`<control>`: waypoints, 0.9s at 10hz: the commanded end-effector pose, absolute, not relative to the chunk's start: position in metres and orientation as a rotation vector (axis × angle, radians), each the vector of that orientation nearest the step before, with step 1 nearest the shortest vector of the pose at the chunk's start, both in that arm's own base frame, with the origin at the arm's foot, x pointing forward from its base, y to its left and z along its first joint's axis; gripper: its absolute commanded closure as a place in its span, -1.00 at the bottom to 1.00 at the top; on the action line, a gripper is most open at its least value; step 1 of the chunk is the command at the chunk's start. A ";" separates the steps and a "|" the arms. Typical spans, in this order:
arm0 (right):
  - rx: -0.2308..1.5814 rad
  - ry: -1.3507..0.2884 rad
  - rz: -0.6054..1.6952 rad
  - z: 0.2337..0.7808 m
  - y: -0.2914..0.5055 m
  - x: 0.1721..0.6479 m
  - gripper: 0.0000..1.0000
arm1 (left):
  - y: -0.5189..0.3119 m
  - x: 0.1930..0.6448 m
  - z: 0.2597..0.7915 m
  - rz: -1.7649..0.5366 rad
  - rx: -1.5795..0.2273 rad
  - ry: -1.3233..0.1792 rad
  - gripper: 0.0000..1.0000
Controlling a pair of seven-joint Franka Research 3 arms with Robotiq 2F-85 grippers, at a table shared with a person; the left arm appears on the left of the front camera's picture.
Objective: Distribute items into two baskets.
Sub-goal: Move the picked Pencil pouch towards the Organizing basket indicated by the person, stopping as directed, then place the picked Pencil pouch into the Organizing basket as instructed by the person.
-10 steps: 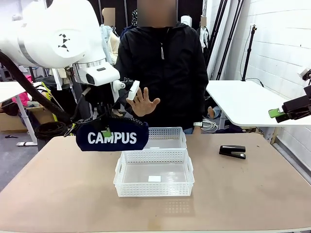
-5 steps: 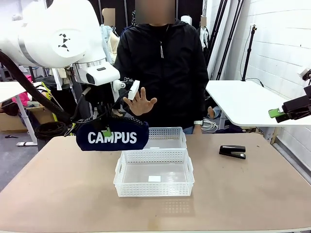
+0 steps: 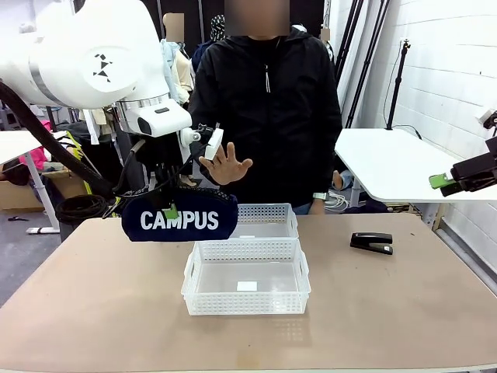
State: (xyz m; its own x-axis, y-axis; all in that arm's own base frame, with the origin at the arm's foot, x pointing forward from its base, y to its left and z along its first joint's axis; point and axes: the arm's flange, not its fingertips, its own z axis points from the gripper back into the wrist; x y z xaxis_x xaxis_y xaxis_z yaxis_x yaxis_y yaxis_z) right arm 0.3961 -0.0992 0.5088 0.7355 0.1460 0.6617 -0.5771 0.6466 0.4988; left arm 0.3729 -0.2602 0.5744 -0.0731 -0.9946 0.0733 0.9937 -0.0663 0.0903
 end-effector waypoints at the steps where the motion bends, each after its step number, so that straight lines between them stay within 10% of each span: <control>1: 0.768 -0.623 0.443 0.508 -0.099 0.396 -1.00 | -0.259 0.371 0.577 -1.637 0.013 -0.137 1.00; 9: 0.768 -0.623 0.443 0.508 -0.099 0.396 -1.00 | -0.259 0.371 0.577 -1.637 0.013 -0.137 1.00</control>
